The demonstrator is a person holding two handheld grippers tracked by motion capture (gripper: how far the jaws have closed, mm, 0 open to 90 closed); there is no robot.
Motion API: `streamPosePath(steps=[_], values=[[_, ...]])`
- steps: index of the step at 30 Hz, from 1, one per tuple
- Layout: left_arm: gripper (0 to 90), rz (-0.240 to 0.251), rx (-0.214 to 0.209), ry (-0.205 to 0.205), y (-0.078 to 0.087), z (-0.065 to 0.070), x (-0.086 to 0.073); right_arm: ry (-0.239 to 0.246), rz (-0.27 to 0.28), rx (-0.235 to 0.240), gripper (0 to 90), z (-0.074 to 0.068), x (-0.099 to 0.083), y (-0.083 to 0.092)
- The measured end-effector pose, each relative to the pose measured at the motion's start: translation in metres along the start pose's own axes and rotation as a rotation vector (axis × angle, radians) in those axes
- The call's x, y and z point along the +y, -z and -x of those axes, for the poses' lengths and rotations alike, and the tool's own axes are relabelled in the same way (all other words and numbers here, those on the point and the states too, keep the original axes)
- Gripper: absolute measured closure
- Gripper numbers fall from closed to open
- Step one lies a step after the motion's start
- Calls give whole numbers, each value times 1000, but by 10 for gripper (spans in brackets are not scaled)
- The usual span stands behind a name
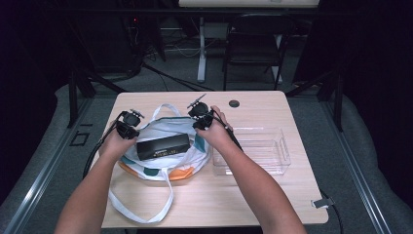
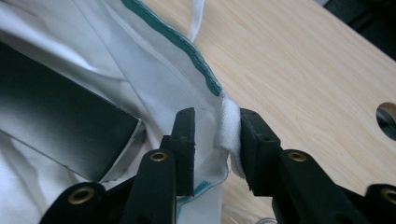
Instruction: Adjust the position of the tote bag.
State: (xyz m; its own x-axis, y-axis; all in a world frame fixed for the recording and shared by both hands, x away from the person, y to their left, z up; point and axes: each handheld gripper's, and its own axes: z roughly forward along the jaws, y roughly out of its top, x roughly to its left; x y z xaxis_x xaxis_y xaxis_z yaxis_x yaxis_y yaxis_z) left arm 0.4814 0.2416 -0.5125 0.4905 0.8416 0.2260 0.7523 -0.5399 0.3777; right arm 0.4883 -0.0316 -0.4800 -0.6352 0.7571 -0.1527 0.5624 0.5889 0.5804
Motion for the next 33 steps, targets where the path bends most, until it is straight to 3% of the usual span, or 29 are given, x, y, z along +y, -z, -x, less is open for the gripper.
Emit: streamPosePath(steps=[5, 13, 19, 27, 33], values=[[874, 10, 3, -3, 4, 1, 1, 11, 44, -1, 608, -3, 1, 13], [871, 16, 4, -8, 8, 2, 2, 16, 99, 0, 588, -3, 2, 33], [870, 22, 3, -10, 10, 2, 1, 41, 99, 31, 605, -12, 1, 40], [870, 28, 3, -11, 12, 2, 0, 105, 50, 98, 632, -34, -3, 41], [871, 22, 5, -8, 10, 2, 2, 142, 43, 140, 655, -49, -14, 41]])
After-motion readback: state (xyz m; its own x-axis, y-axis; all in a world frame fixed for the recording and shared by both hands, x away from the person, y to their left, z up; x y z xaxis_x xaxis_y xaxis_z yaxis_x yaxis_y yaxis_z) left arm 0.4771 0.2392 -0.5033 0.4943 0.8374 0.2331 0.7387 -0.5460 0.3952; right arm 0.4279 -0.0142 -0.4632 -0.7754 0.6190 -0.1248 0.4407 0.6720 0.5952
